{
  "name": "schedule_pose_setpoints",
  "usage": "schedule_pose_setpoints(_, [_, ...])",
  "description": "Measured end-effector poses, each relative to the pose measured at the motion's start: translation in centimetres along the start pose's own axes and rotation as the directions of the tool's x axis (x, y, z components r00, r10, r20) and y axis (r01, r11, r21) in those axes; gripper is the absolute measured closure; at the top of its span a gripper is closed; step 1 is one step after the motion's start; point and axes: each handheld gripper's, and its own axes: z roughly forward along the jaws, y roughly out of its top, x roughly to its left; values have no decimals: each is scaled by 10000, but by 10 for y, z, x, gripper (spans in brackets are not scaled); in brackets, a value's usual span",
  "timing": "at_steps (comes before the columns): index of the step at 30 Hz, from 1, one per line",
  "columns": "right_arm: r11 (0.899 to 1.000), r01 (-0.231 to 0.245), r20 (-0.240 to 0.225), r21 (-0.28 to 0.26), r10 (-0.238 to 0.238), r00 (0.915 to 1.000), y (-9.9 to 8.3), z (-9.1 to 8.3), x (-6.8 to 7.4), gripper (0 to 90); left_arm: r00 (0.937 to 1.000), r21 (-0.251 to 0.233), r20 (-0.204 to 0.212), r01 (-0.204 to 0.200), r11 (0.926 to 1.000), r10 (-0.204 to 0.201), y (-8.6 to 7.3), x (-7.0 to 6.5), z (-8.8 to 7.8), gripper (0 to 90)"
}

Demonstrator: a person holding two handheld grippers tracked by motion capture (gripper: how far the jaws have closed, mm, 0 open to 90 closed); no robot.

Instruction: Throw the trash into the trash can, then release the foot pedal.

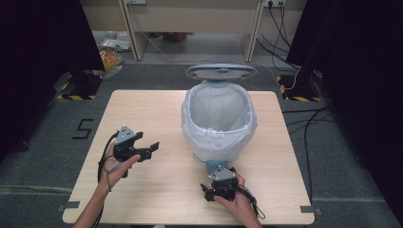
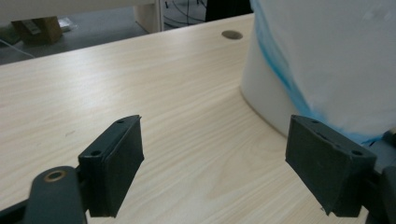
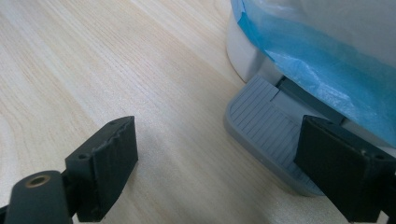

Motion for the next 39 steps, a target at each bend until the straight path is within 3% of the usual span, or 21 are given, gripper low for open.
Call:
schedule_pose_setpoints(5, [10000, 7, -15, -1, -7, 10000, 0, 0, 0, 132, 9996, 580, -239, -100, 9983, 114, -20, 1, 10, 192])
schedule_pose_setpoints(8, [10000, 9, -18, -2, -9, 10000, 0, 0, 0, 133, 9998, 936, -174, -75, 9956, 92, -32, 2, 13, 192])
schedule_pose_setpoints(13, [10000, -30, 5, -21, 30, 10000, 0, 0, 0, 132, 9996, 1943, -38, -278, 9805, 291, -53, 1, 19, 193])
schedule_pose_setpoints(20, [10000, -27, 13, -9, 27, 10000, 0, 0, 0, 133, 9975, 2511, -214, -599, 9661, 674, -69, 5, 22, 187])
schedule_pose_setpoints(23, [10000, -11, 1, 9, 11, 10000, 0, 0, 0, 132, 9986, 2536, -174, -446, 9663, 507, -73, 6, 23, 181])
schedule_pose_setpoints(39, [10000, 10, -60, -24, -10, 10000, -1, 0, 0, 132, 9988, 2560, -239, -350, 9660, 426, -73, 3, 25, 144])
